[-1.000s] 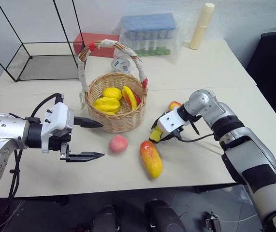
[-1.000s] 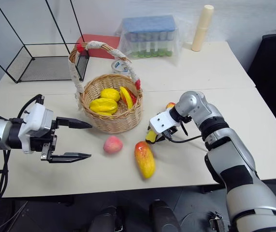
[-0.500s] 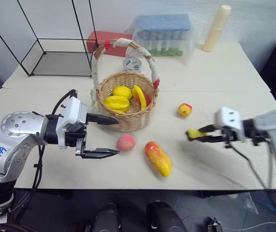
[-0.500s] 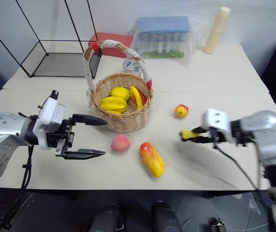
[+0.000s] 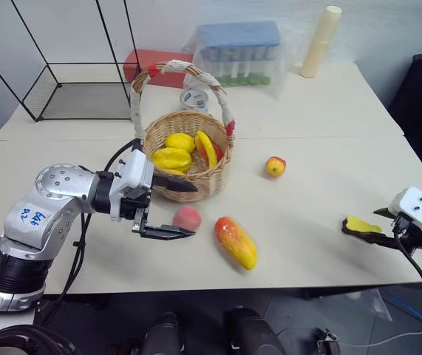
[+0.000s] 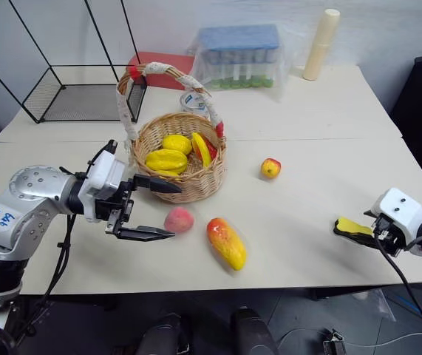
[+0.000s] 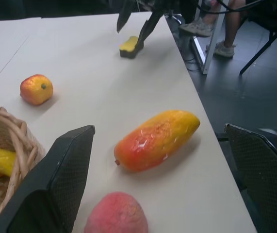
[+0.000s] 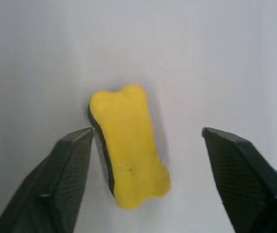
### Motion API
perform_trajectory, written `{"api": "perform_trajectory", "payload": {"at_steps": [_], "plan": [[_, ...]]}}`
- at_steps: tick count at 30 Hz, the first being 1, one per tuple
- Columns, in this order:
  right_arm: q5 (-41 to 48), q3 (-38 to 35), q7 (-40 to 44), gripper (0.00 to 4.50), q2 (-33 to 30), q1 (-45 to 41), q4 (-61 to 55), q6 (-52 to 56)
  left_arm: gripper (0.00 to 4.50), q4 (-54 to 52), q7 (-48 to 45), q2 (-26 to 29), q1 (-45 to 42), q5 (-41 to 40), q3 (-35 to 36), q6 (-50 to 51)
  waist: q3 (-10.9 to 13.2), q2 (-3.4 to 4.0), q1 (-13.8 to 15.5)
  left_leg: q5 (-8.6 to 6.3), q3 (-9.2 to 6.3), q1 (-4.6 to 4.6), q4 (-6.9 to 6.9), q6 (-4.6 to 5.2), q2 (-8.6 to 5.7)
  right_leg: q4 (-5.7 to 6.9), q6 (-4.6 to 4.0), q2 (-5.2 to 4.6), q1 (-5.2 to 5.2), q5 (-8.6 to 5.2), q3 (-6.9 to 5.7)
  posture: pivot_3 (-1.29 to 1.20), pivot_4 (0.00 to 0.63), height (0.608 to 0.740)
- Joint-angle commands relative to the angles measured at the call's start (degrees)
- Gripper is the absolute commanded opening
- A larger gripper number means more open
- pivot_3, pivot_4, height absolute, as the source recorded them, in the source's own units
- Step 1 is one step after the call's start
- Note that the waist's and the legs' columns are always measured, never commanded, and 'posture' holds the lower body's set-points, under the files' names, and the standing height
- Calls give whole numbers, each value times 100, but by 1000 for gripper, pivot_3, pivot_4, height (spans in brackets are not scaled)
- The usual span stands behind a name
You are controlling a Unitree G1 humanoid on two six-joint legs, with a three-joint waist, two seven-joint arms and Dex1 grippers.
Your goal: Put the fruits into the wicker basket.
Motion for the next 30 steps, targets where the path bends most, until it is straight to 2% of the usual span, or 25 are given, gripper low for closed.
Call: {"api": "perform_trajectory", "payload": {"at_steps": [1,4,7,10,14,18,24,27,30], "plan": [[729,-681,224,4475,-77,138,-926,430,4500,131,-106,217,155,277,84,-225,0,0,0,0,-2,-1,-1,0,0,-2,0,0,0,0,-1,0,150,740],[2189,-1131,252,4475,-37,-10,-2081,1956,4500,53,-50,384,513,399,96,-150,0,2,-33,-2,2,-1,-7,1,2,-2,2,-1,0,-1,4,0,150,740],[3712,-1516,149,4475,-83,-142,-3093,2989,4500,-115,219,354,826,493,89,-12,0,1,1,-2,-11,-2,-6,-1,9,0,2,1,1,-1,-6,0,150,740],[5014,-1734,-223,4475,-68,-366,-3658,3524,4500,-224,725,132,1100,685,70,42,0,0,23,-10,-16,-9,-5,12,6,-5,2,-4,3,-1,-9,0,150,740],[6066,-1815,-819,4475,-119,-592,-3962,3710,4500,-281,1413,-238,1373,1004,5,57,-2,-5,76,-40,-24,-21,1,64,-2,-34,20,-15,11,10,-13,0,150,740],[6496,-1760,-1231,4475,-242,-667,-4023,3699,4500,-233,1714,-445,1576,1347,-149,-188,-2,-5,75,-48,-20,-24,-1,74,-3,-58,25,-21,16,13,-11,0,150,740],[6398,-1573,-1334,4475,-266,-537,-4091,3528,4500,179,2306,-1148,1570,1673,-206,-526,-2,-5,115,-49,-20,-27,0,75,-2,-61,25,-17,14,14,-12,0,150,740],[6431,-1513,-1401,4500,-268,-545,-4064,3476,3921,196,2251,-1316,1534,1432,-73,-432,-2,-5,116,-49,-18,-27,0,74,-3,-60,26,-18,13,14,-11,0,150,740],[6476,-1455,-1502,4500,-266,-601,-4037,3437,3086,191,2143,-1277,1555,1437,-91,-458,-2,-5,113,-48,-18,-26,-2,73,-1,-59,26,-16,13,14,-12,0,150,740]]}}
